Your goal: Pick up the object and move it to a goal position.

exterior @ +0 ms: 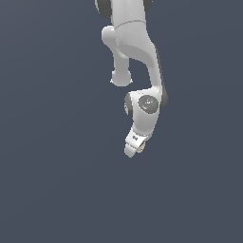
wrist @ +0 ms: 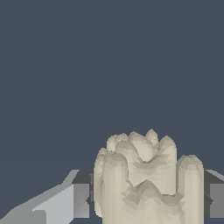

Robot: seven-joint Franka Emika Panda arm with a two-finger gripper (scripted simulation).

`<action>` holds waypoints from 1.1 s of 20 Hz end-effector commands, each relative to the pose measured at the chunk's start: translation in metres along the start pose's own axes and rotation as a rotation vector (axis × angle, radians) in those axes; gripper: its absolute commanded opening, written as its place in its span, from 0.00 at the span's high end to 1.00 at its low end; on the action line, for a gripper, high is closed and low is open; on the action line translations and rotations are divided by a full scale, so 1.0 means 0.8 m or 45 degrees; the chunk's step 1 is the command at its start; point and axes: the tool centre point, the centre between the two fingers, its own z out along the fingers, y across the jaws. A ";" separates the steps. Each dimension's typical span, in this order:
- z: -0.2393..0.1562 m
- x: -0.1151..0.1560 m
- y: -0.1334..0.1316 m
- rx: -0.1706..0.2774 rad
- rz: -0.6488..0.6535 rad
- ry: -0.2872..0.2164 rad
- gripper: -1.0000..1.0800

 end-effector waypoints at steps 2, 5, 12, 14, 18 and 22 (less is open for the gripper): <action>0.001 0.000 0.000 0.000 0.000 0.000 1.00; 0.001 0.000 0.000 0.000 0.000 0.000 1.00; -0.003 0.000 0.002 -0.003 -0.005 0.004 1.00; -0.007 0.001 0.004 -0.007 -0.015 0.011 1.00; -0.022 0.002 0.012 -0.021 -0.048 0.034 1.00; -0.045 0.004 0.024 -0.041 -0.098 0.068 1.00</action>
